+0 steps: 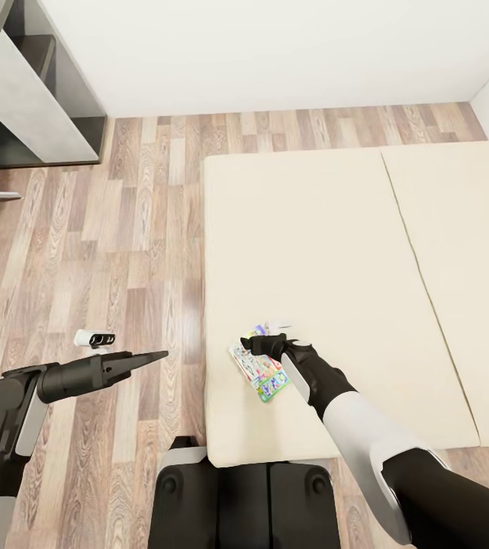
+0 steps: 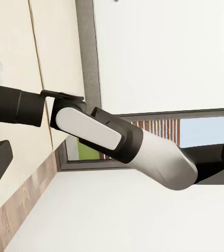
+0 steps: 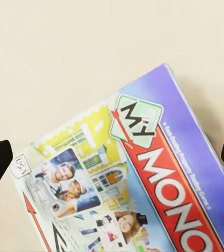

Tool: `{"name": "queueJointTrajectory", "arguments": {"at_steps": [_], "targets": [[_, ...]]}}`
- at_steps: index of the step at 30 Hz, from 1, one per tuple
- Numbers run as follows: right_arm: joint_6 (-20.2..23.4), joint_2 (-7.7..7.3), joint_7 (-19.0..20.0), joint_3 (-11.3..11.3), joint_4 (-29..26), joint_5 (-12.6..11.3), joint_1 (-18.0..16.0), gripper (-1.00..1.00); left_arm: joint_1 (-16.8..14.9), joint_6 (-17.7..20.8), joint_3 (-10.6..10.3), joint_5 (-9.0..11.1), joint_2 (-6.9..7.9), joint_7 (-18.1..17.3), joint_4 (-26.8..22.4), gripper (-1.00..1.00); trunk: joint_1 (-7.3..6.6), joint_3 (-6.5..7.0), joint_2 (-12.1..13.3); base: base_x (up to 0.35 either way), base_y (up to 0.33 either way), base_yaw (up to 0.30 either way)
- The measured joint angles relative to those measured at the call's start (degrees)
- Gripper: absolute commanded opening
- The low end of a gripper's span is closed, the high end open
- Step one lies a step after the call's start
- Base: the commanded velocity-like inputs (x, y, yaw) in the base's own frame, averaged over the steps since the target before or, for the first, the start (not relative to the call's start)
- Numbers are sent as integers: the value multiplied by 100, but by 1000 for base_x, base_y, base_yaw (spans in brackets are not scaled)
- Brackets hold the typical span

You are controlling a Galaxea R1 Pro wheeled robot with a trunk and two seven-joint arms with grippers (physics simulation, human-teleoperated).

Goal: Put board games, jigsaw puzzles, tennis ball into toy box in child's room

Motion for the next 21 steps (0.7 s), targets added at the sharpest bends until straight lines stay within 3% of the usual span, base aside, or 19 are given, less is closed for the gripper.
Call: {"name": "queueJointTrajectory", "arguments": {"at_steps": [21], "targets": [[858, 0, 9, -6, 6, -4, 0, 100, 0, 0, -9, 0, -9, 0, -1, 100, 0, 0, 0, 0, 0, 0]]}}
